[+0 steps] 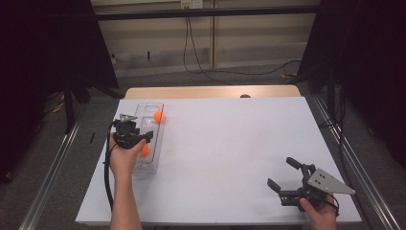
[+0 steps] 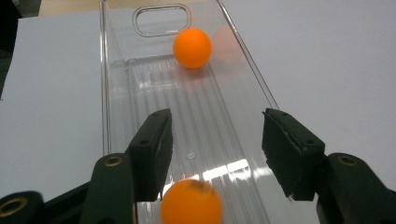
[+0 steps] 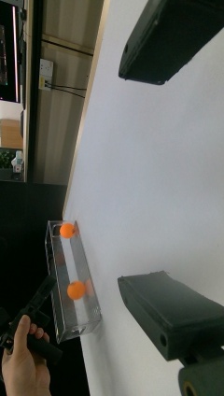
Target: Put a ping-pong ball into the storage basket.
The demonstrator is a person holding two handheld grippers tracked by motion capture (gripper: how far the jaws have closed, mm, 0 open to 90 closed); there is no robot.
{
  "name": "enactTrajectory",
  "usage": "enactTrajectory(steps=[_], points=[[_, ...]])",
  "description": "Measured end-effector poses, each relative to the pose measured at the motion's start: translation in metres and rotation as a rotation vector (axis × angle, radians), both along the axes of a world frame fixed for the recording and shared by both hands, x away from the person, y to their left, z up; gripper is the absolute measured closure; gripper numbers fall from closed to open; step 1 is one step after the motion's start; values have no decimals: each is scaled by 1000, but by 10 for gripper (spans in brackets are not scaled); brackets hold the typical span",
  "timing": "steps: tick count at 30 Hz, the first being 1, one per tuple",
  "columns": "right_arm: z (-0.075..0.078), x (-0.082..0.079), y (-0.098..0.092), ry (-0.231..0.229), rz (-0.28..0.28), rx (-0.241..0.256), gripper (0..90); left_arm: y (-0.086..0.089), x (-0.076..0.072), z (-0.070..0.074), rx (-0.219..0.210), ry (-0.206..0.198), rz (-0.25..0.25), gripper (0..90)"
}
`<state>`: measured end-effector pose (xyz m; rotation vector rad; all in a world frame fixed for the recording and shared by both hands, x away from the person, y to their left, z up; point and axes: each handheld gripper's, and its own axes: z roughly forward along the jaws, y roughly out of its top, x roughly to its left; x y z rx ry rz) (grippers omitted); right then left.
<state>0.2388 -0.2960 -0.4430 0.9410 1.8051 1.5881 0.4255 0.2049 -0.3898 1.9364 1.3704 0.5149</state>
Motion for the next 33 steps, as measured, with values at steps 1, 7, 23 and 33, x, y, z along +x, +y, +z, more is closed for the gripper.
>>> enactTrajectory(steps=[1,7,23,33], points=[[0,0,0,1,1,0,22,0,0,0,-2,-2,-1,413],[0,0,0,-1,-1,2,22,-1,-3,3,-18,-22,1,344],[1,1,0,-2,-5,6,22,-4,-12,8,-82,-62,-39,192],[1,1,-1,-3,-5,12,22,-3,-23,8,-133,-115,-74,164]])
